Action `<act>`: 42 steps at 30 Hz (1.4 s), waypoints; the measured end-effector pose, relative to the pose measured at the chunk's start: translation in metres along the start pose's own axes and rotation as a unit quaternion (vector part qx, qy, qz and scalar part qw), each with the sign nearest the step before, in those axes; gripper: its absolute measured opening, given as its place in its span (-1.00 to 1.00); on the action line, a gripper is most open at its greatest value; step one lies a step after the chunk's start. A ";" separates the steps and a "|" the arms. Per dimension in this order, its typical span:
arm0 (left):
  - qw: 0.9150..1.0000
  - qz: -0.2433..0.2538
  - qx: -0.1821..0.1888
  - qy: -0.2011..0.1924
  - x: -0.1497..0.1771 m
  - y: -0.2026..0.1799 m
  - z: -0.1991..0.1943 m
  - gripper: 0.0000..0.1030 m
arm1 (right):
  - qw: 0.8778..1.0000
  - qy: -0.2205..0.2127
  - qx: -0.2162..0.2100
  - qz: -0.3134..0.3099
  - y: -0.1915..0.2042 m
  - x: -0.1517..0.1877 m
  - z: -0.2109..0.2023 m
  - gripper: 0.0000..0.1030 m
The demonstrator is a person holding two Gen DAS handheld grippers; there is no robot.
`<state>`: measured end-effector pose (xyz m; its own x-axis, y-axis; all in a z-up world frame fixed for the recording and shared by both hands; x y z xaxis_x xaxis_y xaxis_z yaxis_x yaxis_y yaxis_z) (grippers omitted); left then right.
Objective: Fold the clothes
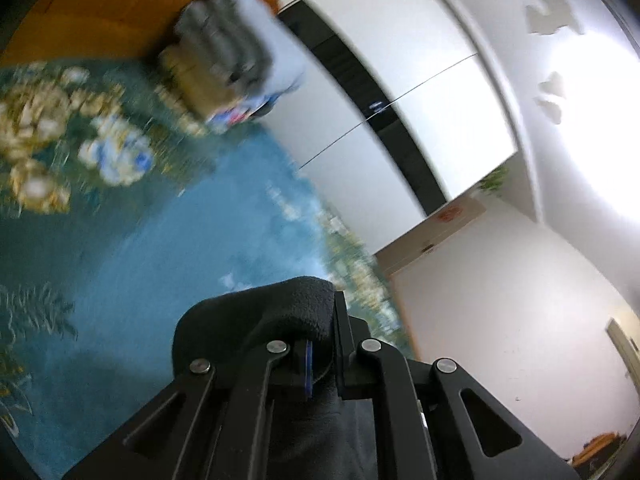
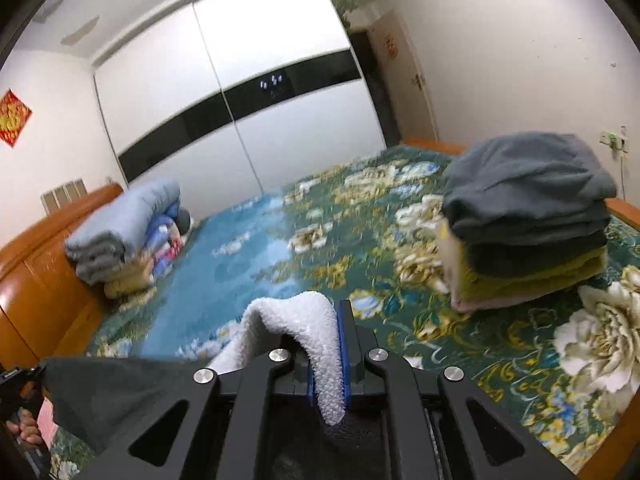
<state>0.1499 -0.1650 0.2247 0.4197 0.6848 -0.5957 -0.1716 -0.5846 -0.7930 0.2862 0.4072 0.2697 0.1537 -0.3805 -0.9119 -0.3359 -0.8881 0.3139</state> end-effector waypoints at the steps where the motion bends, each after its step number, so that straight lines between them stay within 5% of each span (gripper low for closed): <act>1: 1.000 0.008 0.014 -0.010 -0.009 -0.009 -0.009 -0.85 | 1.000 -0.011 -0.001 0.003 -0.002 -0.005 -0.007 -0.81; 5: 0.998 0.042 0.042 -0.024 -0.019 -0.038 -0.015 -0.84 | 1.000 -0.029 0.007 0.010 -0.014 -0.019 -0.014 -0.81; 11: 0.996 0.006 -0.028 0.080 0.027 0.014 0.046 -0.84 | 0.997 0.046 0.036 0.048 -0.049 0.018 0.027 -0.81; 18: 0.969 -0.051 -0.143 0.195 0.092 0.095 0.093 -0.84 | 0.981 0.149 0.089 0.083 -0.095 0.090 0.073 -0.81; 22: 0.961 -0.071 -0.167 0.208 0.101 0.117 0.095 -0.84 | 0.975 0.175 0.107 0.088 -0.110 0.109 0.084 -0.81; 29: 0.963 -0.067 -0.159 0.206 0.102 0.117 0.085 -0.84 | 0.976 0.189 0.101 0.035 -0.100 0.105 0.086 -0.71; 31: 0.964 -0.062 -0.158 0.205 0.102 0.115 0.081 -0.84 | 0.977 0.188 0.096 0.017 -0.094 0.099 0.081 -0.59; 33: 0.965 -0.058 -0.156 0.203 0.102 0.116 0.082 -0.83 | 0.978 0.184 0.094 -0.005 -0.089 0.092 0.072 -0.11; 35: 0.966 -0.054 -0.156 0.200 0.102 0.115 0.082 -0.77 | 0.979 0.174 0.101 -0.025 -0.086 0.083 0.058 0.07; 42: 0.972 -0.052 -0.147 0.179 0.093 0.108 0.074 -0.18 | 0.990 0.119 0.072 -0.030 -0.047 0.069 0.013 0.28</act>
<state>0.1045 -0.1324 0.0749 0.7127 0.5825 -0.3907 0.1274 -0.6552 -0.7446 0.3002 0.4266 0.1887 0.3859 -0.3930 -0.8347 -0.4463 -0.8713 0.2039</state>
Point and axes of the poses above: each gripper's, at about its wrist camera, not at the fingertips, and z roughly the way its jaws point, y to its left, x to its underside, the point moved 2 cm from there along z, roughly the way its jaws point, and after that the axes turned 11 degrees about -y, right-handed, at the moved point
